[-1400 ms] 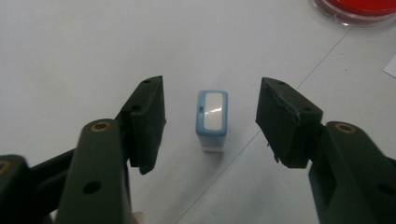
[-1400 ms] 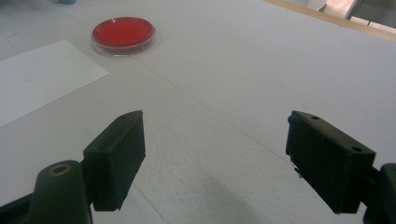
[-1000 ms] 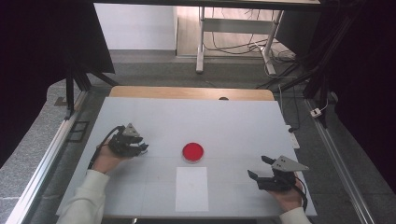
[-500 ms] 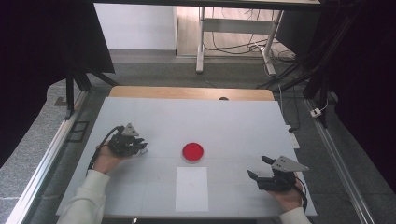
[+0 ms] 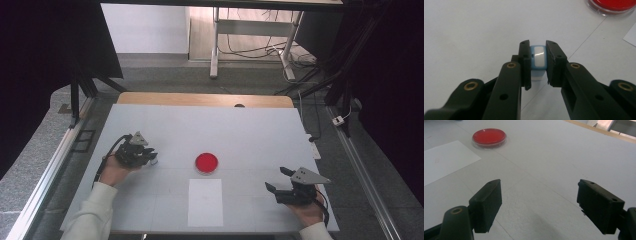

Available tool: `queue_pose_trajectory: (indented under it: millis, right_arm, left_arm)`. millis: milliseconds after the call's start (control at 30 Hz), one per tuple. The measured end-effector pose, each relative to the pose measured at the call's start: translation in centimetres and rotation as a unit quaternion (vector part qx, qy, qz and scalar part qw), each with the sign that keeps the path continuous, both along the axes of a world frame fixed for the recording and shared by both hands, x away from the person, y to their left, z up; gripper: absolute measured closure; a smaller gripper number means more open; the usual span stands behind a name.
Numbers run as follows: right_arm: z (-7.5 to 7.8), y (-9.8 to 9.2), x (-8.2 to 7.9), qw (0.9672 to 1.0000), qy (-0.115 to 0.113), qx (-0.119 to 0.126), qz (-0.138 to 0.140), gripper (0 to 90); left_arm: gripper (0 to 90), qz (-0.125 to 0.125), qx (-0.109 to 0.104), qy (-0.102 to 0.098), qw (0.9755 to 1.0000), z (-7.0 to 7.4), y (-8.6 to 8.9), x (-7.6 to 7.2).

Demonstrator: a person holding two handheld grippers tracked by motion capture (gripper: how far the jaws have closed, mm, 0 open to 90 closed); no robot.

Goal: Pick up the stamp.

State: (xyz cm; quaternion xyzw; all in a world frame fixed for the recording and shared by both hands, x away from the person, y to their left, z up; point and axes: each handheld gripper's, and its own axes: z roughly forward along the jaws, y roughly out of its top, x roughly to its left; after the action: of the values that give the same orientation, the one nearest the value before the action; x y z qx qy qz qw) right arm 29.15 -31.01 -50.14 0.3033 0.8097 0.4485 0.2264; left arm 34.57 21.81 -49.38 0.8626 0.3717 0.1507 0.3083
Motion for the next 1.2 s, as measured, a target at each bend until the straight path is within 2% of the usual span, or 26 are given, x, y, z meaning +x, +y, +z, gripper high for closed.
queue_pose_trajectory:
  millis: [600, 833, 1200]
  right_arm:
    - [-0.1, 0.0, 0.0, 1.0000, -0.008, 0.005, -0.003, 19.6]
    - [-0.1, 0.1, 0.0, 0.9999, -0.009, 0.003, -0.002, 19.6]
    - [-0.1, 0.1, 0.0, 0.9999, -0.011, 0.003, -0.004, 19.6]
  left_arm:
    - [75.7, 0.003, -0.042, -0.012, 0.9990, 1.6, -0.1, -0.6]
    - [75.7, 0.010, -0.066, -0.017, 0.9977, 2.1, 0.2, -0.8]
    - [75.7, 0.005, -0.097, -0.023, 0.9950, 2.9, 0.1, -1.2]
